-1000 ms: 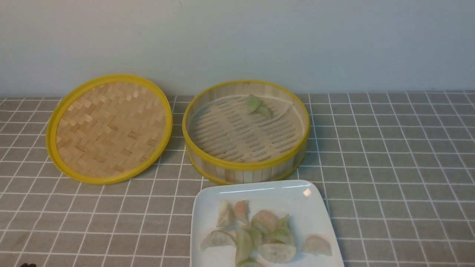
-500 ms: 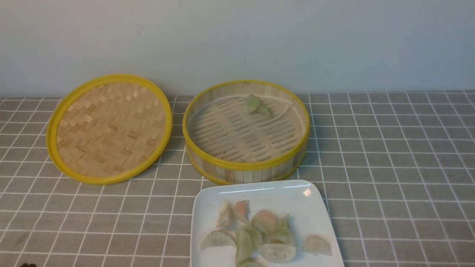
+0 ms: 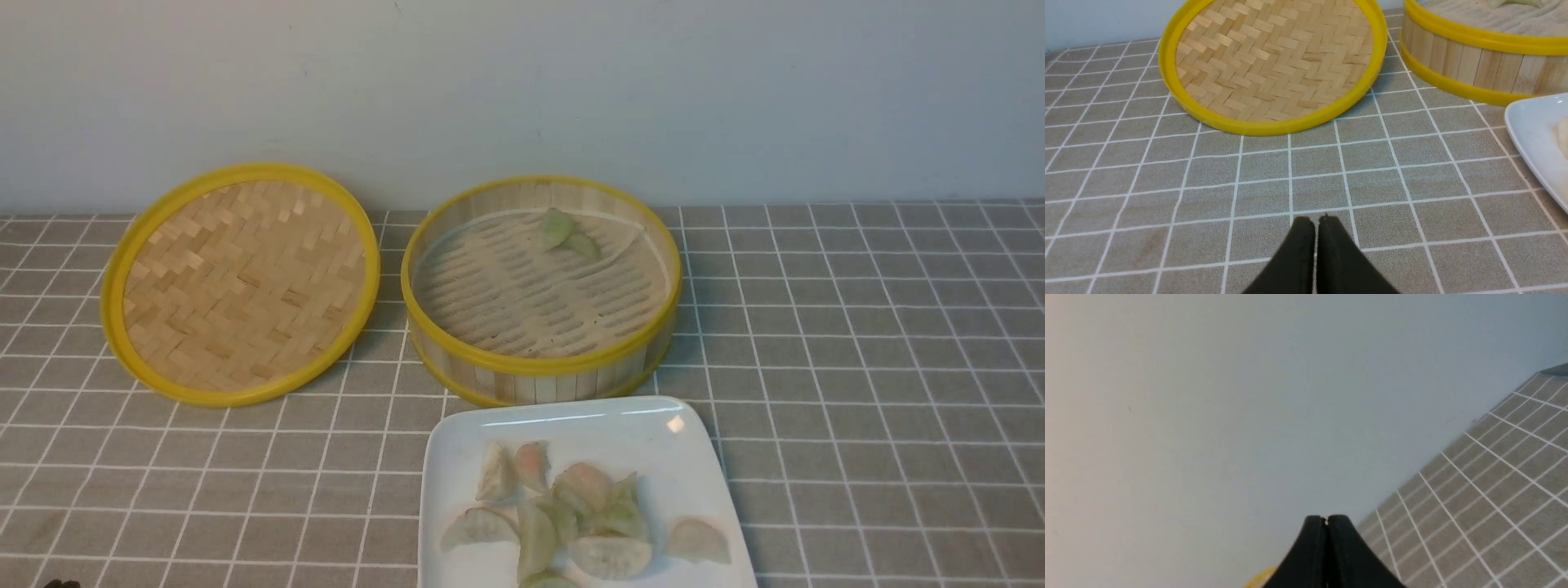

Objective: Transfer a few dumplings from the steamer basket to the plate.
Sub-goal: Use the right arm to grab a dumpling from inside the steamer

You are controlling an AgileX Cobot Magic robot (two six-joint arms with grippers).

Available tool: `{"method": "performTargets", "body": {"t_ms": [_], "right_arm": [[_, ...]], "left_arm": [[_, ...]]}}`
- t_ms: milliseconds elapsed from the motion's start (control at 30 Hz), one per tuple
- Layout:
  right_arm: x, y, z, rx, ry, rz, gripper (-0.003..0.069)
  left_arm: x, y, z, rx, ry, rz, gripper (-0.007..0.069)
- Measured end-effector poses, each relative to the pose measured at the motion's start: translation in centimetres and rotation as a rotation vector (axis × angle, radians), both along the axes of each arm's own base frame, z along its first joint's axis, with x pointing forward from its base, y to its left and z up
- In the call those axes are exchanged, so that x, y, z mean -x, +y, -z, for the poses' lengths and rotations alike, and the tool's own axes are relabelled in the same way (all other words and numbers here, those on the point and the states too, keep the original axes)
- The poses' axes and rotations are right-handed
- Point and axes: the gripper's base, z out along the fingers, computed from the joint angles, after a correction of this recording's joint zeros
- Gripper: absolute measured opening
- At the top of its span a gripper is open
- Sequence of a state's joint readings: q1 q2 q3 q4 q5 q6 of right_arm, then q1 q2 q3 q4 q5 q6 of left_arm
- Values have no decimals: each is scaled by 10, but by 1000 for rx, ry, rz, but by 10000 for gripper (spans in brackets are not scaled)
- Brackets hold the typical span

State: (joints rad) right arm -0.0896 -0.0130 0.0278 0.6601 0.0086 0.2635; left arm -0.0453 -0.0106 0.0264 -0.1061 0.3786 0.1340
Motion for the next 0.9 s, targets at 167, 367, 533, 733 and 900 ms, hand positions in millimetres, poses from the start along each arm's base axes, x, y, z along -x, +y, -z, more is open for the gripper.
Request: {"method": "performTargets", "body": {"t_ms": [167, 367, 533, 733, 900], "right_arm": [[0, -1, 0, -31, -10, 3, -13], [0, 1, 2, 22, 26, -13, -13], [-1, 5, 7, 163, 92, -37, -13], [0, 9, 0, 361, 139, -67, -13], [10, 19, -38, 502, 124, -147, -13]], "left_arm": [[0, 0, 0, 0, 0, 0, -5], [0, 0, 0, 0, 0, 0, -5], [0, 0, 0, -18, -1, 0, -5], [0, 2, 0, -56, -3, 0, -5], [0, 2, 0, -64, -3, 1, -5]]}}
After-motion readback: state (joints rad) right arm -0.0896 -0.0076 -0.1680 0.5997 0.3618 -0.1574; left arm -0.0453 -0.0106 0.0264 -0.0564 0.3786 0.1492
